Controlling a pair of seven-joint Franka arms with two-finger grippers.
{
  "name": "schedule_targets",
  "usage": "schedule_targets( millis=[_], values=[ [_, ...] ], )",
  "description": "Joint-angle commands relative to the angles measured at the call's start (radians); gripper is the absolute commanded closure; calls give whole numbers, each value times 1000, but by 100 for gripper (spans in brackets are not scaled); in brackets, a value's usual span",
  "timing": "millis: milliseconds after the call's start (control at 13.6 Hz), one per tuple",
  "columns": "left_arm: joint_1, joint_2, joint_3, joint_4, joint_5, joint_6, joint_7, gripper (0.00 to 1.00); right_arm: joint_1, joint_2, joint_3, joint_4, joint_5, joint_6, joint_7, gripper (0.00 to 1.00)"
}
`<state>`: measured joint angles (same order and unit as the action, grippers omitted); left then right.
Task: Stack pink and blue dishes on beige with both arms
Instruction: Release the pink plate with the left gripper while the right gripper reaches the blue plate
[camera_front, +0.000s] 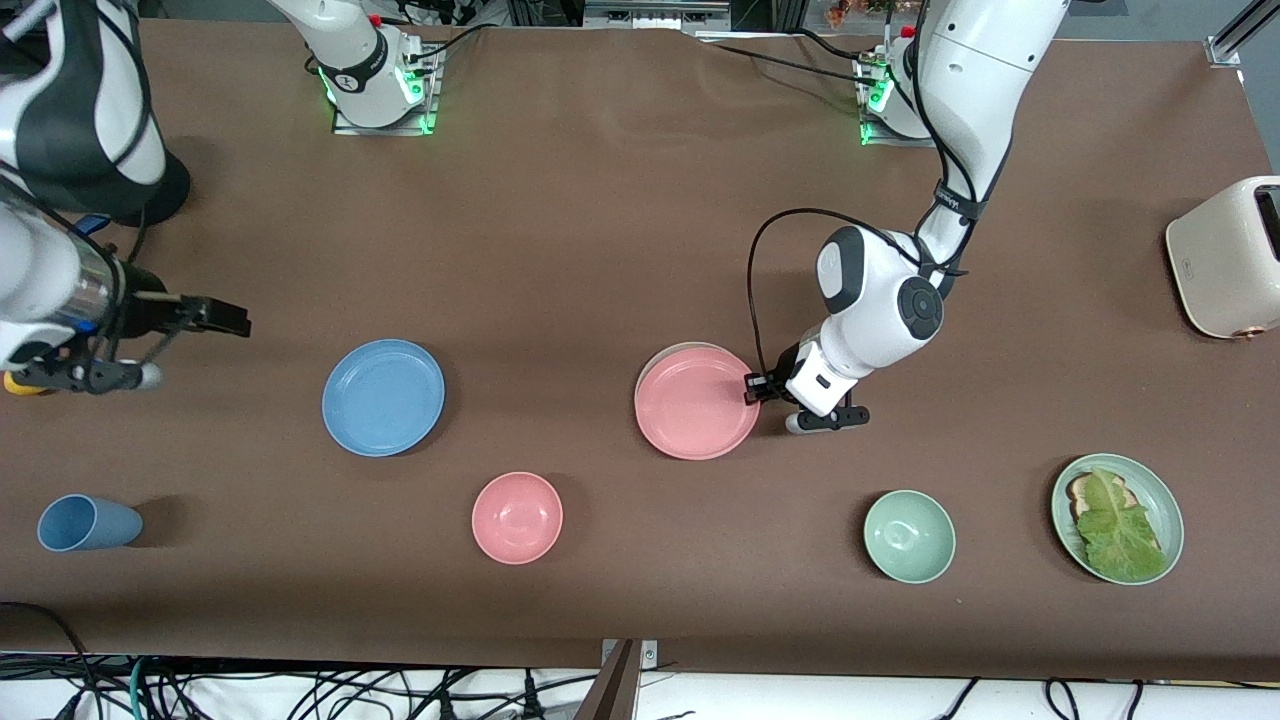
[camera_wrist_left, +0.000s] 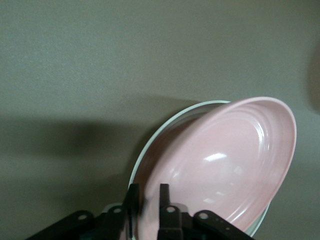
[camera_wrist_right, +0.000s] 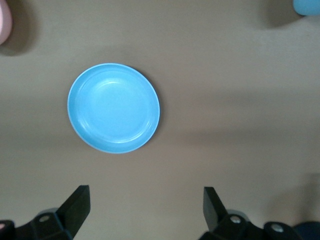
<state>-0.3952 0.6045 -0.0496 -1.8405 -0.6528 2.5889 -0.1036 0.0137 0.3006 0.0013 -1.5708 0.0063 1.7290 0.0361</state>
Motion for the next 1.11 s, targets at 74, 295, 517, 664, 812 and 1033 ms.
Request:
schedule_targets(
  millis=[74,295,517,664,812,1033],
  values=[
    [-10,15,8,29,-5,2,-8,16,-9,95,9,-52,-17,176,-16,0],
    [1,-23,17,24,-1,-28,1,0,-11,156,9,-145,-32,378,-16,0],
    [51,-83,30,56,91,-198,1,0,-11,201,9,-256,-32,579,-25,5],
    [117,-112,27,125,198,-350,-1,0,-15,215,8,-305,-32,644,-25,9],
    [165,-130,27,206,269,-517,-1,0,-18,235,8,-318,-32,662,-25,19],
    [222,-164,27,268,398,-662,2,0,-20,262,9,-319,-28,681,-25,58]
  ],
)
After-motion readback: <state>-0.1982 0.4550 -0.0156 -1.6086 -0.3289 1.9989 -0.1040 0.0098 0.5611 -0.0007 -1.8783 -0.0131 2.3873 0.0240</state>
